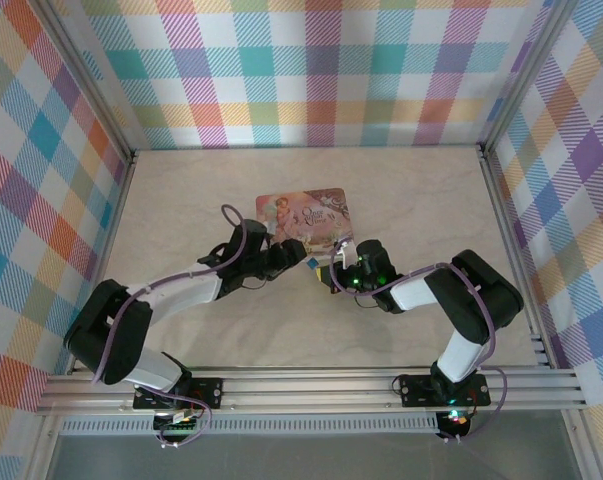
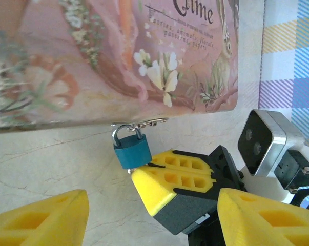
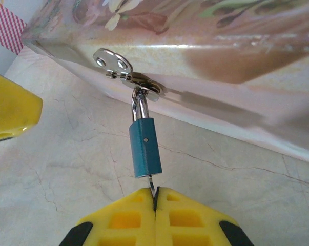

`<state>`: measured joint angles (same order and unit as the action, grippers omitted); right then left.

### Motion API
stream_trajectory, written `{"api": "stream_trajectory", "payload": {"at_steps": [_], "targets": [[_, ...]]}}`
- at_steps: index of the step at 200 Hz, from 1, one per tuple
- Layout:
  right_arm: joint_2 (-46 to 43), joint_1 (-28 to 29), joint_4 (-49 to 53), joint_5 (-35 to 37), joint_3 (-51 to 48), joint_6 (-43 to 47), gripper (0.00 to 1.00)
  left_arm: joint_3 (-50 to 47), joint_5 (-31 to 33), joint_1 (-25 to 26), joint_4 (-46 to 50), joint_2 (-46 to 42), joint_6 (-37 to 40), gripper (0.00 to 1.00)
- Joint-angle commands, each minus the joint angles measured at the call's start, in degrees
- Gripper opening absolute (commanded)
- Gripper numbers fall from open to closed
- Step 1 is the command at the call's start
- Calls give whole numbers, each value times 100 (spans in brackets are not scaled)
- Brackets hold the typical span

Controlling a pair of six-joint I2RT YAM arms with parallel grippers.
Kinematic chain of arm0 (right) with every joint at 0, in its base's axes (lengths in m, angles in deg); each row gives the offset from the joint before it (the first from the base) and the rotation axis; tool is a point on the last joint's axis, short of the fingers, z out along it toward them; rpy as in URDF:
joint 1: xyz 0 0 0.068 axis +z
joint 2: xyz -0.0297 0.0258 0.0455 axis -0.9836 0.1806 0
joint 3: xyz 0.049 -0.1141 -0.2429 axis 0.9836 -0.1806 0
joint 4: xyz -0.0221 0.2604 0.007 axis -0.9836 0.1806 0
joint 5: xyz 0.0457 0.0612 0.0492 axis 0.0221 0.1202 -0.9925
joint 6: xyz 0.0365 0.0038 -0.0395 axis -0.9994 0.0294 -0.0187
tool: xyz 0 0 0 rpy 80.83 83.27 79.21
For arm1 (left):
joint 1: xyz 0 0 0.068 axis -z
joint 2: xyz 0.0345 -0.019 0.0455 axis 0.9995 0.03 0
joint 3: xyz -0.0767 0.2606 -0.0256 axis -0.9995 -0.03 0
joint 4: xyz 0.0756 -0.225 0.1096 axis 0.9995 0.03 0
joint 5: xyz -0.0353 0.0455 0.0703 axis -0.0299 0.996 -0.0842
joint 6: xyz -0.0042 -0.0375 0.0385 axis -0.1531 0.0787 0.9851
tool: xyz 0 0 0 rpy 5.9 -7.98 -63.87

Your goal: Unlock the padlock with the key

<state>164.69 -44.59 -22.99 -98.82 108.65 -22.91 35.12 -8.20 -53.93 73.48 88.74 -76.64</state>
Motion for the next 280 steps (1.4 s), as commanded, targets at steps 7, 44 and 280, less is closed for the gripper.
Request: {"api": "stream_trajectory", "payload": {"at_steps": [7, 44, 280], "targets": [[-101, 112, -34, -278, 202, -406, 0, -531, -51, -42, -1118, -50, -821, 67], [-255, 221, 342, -236, 291, -715, 0, -940, -115, -38, -2218, 289, -1459, 63], [-74, 454, 208, -119, 452, -1562, 0, -1397, 435, 58, -2312, 265, -1947, 54]]}}
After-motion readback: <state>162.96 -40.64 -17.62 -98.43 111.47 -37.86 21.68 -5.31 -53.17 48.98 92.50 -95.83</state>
